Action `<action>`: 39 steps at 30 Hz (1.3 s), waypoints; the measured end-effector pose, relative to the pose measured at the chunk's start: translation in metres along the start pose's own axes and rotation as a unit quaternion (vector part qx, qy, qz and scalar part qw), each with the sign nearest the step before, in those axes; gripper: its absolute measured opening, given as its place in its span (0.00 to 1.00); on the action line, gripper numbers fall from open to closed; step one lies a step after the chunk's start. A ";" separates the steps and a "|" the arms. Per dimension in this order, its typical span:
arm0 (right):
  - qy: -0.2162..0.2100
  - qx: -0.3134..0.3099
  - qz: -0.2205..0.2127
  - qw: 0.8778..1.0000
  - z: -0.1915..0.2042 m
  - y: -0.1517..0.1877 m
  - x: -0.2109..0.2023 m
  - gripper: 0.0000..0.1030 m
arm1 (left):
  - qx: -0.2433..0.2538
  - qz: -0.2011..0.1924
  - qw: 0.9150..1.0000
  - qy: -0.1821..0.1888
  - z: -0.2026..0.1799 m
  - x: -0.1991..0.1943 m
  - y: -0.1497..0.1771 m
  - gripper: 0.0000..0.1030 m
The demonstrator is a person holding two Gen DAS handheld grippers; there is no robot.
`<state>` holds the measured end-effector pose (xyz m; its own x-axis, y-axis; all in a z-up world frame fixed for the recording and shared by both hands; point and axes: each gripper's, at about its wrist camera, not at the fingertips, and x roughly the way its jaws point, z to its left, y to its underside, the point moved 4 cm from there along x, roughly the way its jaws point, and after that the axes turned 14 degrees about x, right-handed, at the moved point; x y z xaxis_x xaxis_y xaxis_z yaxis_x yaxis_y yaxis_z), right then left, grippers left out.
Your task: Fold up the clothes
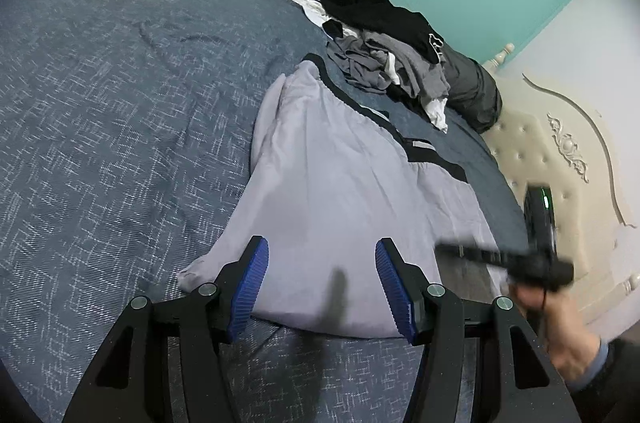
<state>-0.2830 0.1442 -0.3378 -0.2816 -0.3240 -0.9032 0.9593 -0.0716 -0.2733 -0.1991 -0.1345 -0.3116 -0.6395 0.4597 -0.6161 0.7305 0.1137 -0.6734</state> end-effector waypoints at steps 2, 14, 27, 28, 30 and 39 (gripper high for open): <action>-0.004 0.001 0.005 1.000 -0.004 0.024 -0.006 0.07 | 0.000 0.001 1.000 -0.002 0.000 -0.001 0.001 0.58; -0.006 -0.014 0.053 0.998 -0.017 0.119 -0.016 0.07 | -0.010 -0.005 1.000 0.002 0.000 -0.008 0.001 0.58; -0.062 0.033 -0.029 0.997 -0.049 0.120 -0.071 0.07 | -0.112 0.035 0.993 0.032 0.038 -0.007 0.026 0.76; -0.065 0.038 -0.032 0.997 -0.051 0.120 -0.072 0.07 | -0.115 0.038 0.992 0.034 0.039 -0.005 0.028 0.76; -0.071 0.049 -0.036 0.996 -0.057 0.120 -0.071 0.07 | -0.115 0.048 0.992 0.031 0.041 0.003 0.032 0.76; -0.079 0.074 -0.052 0.993 -0.091 0.118 -0.089 0.07 | -0.175 0.029 0.983 0.048 0.056 0.025 0.038 0.75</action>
<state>-0.1467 0.2502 -0.3194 -0.3836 -0.4500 -0.8064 0.9213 -0.2474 -0.3002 -0.2001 -0.1681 -0.3755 -0.5803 0.5541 -0.5968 0.8140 0.3725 -0.4456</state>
